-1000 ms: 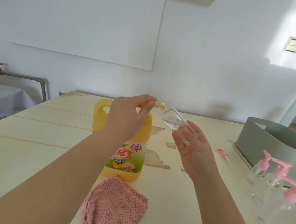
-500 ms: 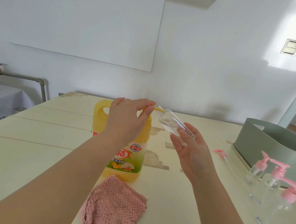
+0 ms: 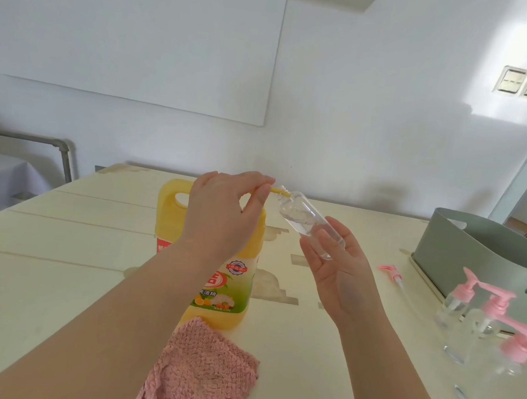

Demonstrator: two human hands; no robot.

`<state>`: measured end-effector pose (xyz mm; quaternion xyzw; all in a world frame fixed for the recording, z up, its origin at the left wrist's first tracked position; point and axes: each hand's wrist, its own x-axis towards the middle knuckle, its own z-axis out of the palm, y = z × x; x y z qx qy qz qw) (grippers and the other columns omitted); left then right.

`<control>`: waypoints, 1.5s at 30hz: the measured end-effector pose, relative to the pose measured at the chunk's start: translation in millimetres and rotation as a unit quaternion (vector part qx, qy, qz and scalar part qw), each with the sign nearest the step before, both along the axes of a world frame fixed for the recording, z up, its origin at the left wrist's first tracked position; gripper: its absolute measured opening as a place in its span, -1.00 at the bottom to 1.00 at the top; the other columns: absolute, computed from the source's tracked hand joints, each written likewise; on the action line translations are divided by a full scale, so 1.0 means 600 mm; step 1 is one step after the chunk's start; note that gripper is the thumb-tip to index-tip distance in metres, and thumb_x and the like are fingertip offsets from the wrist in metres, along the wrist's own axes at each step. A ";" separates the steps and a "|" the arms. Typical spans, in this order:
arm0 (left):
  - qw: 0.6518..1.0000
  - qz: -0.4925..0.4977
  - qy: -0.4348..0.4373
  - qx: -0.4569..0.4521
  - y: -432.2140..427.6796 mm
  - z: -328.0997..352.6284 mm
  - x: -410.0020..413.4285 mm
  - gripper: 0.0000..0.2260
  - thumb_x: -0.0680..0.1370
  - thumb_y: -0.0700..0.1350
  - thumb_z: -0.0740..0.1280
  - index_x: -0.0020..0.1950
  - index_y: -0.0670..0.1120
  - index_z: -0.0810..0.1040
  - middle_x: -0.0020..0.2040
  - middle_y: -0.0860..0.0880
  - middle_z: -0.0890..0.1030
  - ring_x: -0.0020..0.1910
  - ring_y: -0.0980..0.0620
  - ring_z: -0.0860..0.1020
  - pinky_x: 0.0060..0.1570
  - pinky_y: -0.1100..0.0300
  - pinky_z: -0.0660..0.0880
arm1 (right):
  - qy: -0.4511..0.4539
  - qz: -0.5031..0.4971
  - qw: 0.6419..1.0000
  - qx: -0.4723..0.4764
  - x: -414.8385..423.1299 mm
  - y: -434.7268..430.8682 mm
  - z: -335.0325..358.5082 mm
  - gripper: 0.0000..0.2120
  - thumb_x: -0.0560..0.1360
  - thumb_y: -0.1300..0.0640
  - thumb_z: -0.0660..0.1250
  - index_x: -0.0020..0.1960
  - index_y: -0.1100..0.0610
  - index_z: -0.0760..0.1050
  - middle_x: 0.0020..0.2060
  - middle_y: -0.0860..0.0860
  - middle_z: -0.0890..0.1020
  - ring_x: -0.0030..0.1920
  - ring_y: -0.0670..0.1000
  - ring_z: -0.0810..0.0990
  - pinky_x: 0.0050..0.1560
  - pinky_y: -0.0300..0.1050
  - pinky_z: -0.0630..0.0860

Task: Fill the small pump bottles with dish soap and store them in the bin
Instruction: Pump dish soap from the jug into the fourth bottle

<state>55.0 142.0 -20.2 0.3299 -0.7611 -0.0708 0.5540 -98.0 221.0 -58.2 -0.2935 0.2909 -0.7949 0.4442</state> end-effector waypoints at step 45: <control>0.992 0.011 -0.076 0.101 0.011 0.021 0.007 -0.78 0.59 0.03 0.21 0.17 0.15 0.58 0.15 0.22 0.58 0.21 0.15 0.43 0.29 0.22 0.18 | -0.017 -0.004 1.000 0.012 -0.001 -0.003 -0.012 -0.64 0.33 0.24 0.38 0.12 0.20 0.48 0.07 0.10 0.60 0.03 0.07 0.63 -0.01 -0.16 0.62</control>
